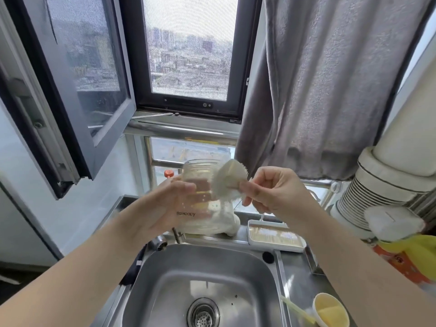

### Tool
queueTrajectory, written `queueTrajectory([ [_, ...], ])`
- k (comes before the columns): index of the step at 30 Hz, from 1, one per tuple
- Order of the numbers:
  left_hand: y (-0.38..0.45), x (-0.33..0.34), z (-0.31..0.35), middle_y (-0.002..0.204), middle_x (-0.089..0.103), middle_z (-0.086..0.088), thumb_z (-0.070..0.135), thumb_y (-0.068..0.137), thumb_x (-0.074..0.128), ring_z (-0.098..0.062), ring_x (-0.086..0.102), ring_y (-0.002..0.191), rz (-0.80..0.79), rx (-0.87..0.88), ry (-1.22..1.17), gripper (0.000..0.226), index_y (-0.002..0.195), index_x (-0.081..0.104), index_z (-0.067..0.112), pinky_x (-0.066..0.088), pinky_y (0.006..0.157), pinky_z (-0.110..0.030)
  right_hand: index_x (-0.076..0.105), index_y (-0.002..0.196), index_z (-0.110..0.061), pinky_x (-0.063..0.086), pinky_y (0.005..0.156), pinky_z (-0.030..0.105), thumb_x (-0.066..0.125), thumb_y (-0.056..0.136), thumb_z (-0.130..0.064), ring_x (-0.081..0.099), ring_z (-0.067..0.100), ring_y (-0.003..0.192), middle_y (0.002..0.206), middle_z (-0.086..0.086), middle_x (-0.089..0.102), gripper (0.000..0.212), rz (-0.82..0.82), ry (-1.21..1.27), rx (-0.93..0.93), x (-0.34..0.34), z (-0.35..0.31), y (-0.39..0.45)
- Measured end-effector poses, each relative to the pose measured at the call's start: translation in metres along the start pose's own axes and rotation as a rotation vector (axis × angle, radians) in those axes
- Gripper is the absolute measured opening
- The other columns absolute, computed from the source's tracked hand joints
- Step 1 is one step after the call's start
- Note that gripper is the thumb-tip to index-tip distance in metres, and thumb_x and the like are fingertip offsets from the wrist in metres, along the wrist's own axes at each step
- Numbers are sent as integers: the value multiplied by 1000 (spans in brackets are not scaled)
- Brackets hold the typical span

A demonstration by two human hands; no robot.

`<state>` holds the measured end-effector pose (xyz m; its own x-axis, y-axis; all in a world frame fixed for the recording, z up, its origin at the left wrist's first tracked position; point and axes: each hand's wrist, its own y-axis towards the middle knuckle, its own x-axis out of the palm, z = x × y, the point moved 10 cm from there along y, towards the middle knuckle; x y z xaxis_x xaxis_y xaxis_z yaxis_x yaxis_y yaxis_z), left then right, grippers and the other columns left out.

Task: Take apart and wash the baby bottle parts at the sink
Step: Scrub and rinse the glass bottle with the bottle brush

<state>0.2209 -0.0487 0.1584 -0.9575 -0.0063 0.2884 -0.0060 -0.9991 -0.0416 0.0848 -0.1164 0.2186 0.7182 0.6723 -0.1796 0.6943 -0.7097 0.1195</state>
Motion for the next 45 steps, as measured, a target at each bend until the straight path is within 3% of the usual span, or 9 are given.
queueTrajectory([
  [3,0,4,-8,115,67,-8,50,51,87,-23,63,107,-29,-30,4,70,112,69,20,51,92,-40,58,53,-20,29,47,26,79,51,-49,42,15,43,60,10,67,35,-5,12,2,8,1,-3],
  [6,-4,-3,-22,135,54,-15,55,58,82,-36,53,122,-11,-118,-11,85,132,55,23,47,99,-46,59,52,-21,28,50,27,80,51,-49,42,13,42,60,11,66,35,14,22,21,7,7,-5],
  [10,-3,-6,-15,133,53,-24,42,75,70,-42,56,117,45,-97,17,66,134,51,18,51,94,-47,58,52,-21,31,46,26,78,59,-42,43,13,42,61,10,68,30,36,-3,33,3,7,-4],
  [15,-1,2,-10,125,62,-12,43,47,90,-28,61,115,36,-78,285,96,130,51,15,46,98,-42,56,61,-9,33,40,16,78,51,-48,43,12,40,61,11,68,46,47,-47,22,6,-1,-3],
  [21,-2,-5,-5,113,67,4,47,23,95,-16,65,107,167,-43,350,115,127,51,23,49,93,-39,59,57,-19,35,45,22,75,59,-41,44,19,47,60,6,68,28,-54,-75,16,15,12,-5],
  [25,-9,-9,2,110,69,8,31,32,89,-18,67,103,167,-36,303,98,122,51,25,51,92,-41,59,65,-12,34,42,17,73,65,-33,47,13,45,66,11,69,25,-168,-120,85,10,26,-15],
  [33,-5,-8,7,120,63,-15,41,22,97,-32,65,106,136,-10,188,120,130,49,21,47,96,-48,60,81,-3,43,56,27,62,86,-1,54,12,55,75,12,70,6,-203,-22,-5,11,9,-11],
  [39,-9,-15,8,121,63,-16,42,24,97,-35,65,105,114,-11,193,117,129,50,20,48,95,-50,66,93,-2,51,68,25,63,87,-1,60,15,72,83,8,71,7,-287,-72,47,6,15,-18],
  [45,-9,-13,5,123,62,-15,41,25,97,-34,65,106,99,-24,204,116,129,50,19,50,90,-46,61,90,-22,45,58,23,61,90,-21,56,11,57,69,0,67,1,-224,-334,103,4,23,-18],
])
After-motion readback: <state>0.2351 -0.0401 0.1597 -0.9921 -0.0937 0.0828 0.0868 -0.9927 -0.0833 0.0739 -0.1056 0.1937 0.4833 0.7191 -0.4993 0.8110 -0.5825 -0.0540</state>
